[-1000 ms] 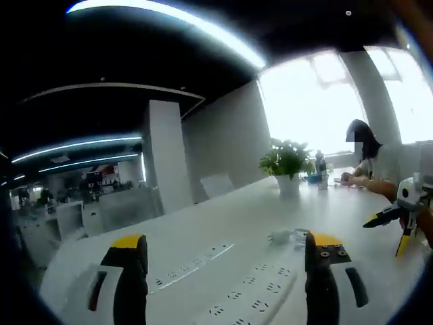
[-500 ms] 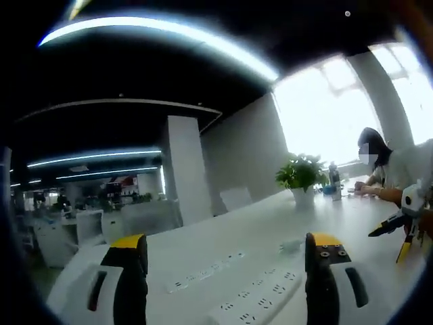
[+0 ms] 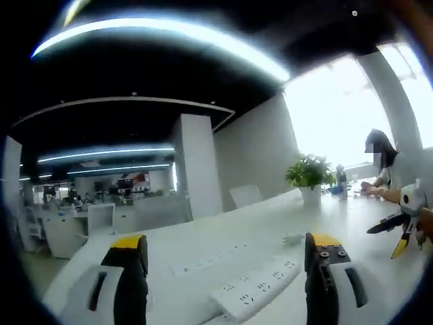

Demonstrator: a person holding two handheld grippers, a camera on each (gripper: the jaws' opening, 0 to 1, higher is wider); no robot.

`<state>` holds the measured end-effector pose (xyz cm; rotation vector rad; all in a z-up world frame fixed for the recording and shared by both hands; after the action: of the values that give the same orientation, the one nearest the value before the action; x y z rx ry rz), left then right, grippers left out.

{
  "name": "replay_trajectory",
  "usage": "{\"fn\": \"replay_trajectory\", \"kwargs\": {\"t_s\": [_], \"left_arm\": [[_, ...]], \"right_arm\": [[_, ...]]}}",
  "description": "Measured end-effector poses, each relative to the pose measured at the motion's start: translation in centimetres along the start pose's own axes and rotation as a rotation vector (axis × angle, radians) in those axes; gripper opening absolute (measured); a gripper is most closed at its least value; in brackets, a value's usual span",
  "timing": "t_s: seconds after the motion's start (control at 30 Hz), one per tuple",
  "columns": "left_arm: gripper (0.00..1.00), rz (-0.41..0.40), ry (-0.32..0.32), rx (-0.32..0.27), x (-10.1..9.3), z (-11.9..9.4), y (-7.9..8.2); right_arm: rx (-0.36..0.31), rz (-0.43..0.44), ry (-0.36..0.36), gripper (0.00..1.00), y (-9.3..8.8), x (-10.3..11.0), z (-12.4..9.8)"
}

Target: Straighten the power strip on the desk, plug the charger into it

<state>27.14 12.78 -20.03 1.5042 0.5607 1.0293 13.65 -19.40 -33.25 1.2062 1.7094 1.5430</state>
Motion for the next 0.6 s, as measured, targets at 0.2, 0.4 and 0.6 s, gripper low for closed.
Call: {"fn": "replay_trajectory", "kwargs": {"t_s": [0.2,0.4,0.6], "left_arm": [[0.96,-0.024,-0.002,-0.007,-1.0,-1.3,0.0],[0.99,-0.036,0.002,-0.024,-2.2,-2.7,0.2],[0.99,-0.048,-0.012,-0.025,-3.4,-4.2,0.0]], "right_arm": [[-0.001,0.0,0.0,0.92,0.1,0.1,0.0],[-0.003,-0.003,0.003,0.92,0.2,0.3,-0.1],[-0.007,0.004,-0.003,0.92,0.1,0.2,-0.3]]}}
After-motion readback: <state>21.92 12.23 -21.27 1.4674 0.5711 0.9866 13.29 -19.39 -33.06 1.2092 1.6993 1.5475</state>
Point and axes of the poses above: the point that each gripper's makers call its tool centre point, and the gripper's own axes: z roughly forward along the fingers, x roughly to its left, y roughly out of its top, the point moved 3 cm from there along -z, roughly backward along the fingers, and after that the axes turned 13 degrees about z, right-handed, at the moved point
